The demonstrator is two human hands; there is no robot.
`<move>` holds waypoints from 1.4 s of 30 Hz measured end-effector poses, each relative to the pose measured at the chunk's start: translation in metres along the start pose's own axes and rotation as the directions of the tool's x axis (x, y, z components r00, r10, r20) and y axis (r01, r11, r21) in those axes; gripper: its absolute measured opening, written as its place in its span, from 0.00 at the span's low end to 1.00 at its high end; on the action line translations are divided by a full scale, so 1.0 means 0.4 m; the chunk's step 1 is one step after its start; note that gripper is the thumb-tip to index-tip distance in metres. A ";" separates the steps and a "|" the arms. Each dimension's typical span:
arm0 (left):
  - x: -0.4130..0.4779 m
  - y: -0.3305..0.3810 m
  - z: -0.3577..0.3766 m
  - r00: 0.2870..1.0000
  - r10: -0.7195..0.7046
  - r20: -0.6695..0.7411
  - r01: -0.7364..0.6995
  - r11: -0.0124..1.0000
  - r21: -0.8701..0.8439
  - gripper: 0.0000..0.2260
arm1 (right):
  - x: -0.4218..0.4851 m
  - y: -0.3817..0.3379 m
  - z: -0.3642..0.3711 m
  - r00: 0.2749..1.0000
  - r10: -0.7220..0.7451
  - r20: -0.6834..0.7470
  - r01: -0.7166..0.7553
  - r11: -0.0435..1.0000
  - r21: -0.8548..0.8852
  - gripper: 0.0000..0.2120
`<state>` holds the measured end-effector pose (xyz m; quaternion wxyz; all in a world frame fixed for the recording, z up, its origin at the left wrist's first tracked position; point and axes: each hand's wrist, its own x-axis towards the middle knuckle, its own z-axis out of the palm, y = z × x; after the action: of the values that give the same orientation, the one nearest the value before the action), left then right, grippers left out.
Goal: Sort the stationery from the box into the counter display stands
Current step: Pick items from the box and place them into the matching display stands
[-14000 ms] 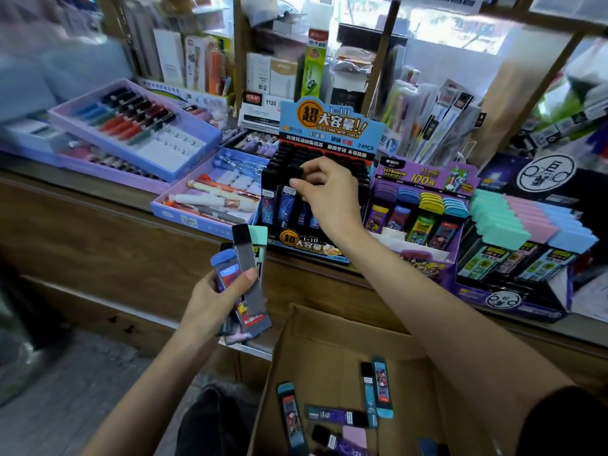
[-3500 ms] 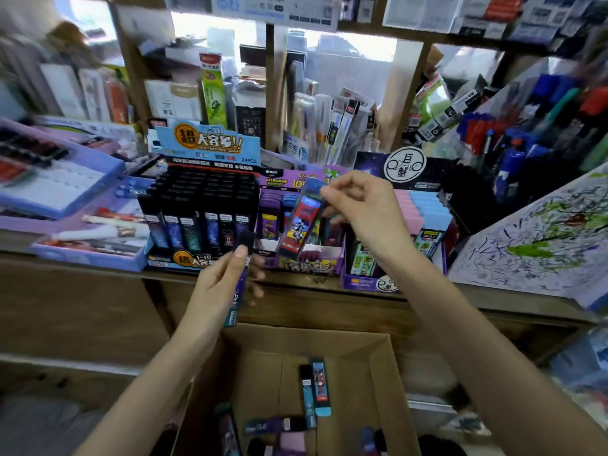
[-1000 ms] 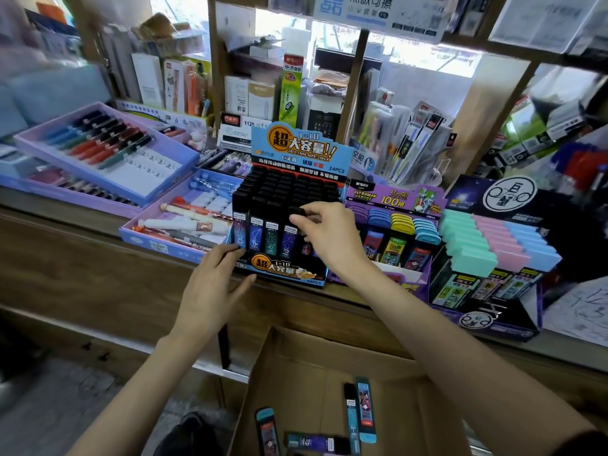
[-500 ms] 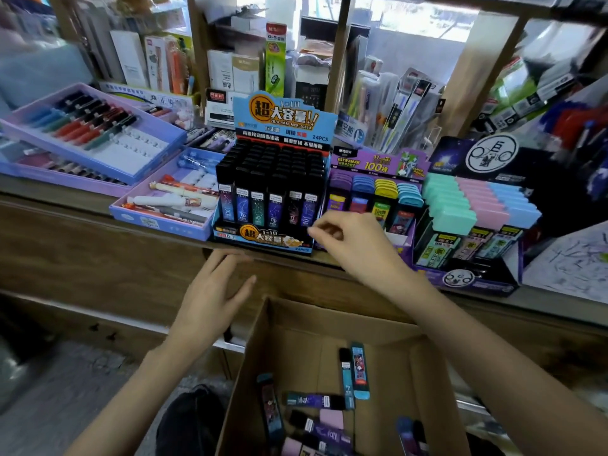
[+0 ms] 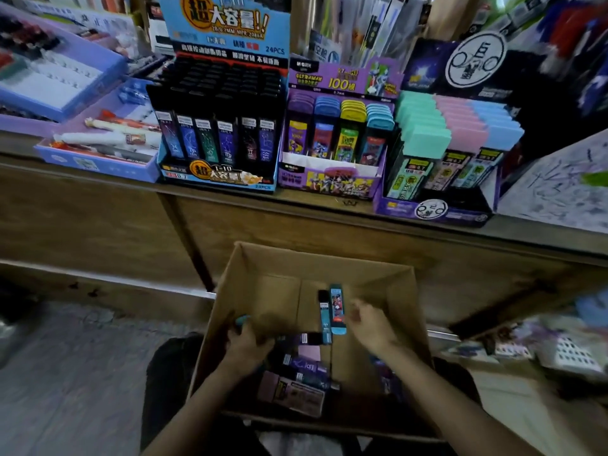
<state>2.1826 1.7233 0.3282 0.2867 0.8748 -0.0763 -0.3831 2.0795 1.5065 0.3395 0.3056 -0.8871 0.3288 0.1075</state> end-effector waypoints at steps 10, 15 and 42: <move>0.048 -0.022 0.081 0.989 0.129 0.078 -0.133 0.990 0.052 0.33 | 0.049 0.011 0.177 1.000 -0.027 0.008 0.028 0.989 -0.147 0.28; 0.085 0.001 0.083 0.974 0.217 -0.060 -0.217 0.976 -0.008 0.24 | 0.050 -0.008 0.209 0.990 -0.059 -0.127 0.059 0.998 -0.005 0.21; 0.105 0.004 0.075 0.989 0.031 -0.142 -0.067 0.964 -0.257 0.18 | 0.071 -0.085 0.219 0.961 0.272 -0.050 -0.263 0.955 0.137 0.12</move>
<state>2.1904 1.6940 0.2866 0.4136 0.8514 -0.0271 -0.3216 2.1241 1.5660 0.2753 0.3335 -0.8159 0.4625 0.0960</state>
